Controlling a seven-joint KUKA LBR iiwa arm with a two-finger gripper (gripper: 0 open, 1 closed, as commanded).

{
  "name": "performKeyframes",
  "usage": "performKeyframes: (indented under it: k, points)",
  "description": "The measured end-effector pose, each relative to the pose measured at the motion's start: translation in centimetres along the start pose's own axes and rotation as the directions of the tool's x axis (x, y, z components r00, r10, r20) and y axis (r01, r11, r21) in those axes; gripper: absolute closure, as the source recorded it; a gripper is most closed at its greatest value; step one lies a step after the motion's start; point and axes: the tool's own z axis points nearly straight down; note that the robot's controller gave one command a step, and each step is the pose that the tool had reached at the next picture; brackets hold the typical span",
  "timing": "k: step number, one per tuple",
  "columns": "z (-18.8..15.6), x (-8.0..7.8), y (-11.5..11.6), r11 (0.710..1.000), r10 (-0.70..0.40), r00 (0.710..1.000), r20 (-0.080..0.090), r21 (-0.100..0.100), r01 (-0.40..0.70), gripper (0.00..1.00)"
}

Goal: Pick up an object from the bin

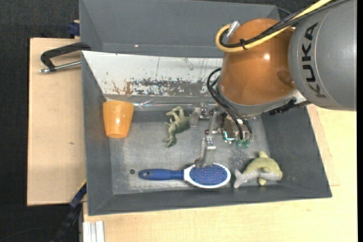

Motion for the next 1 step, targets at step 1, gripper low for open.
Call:
performKeyframes:
  k: [1]
  points:
    - [10.10, -0.08, -2.79, 0.944, -0.331, 0.944, 0.003, 0.002, 0.331, 0.00]
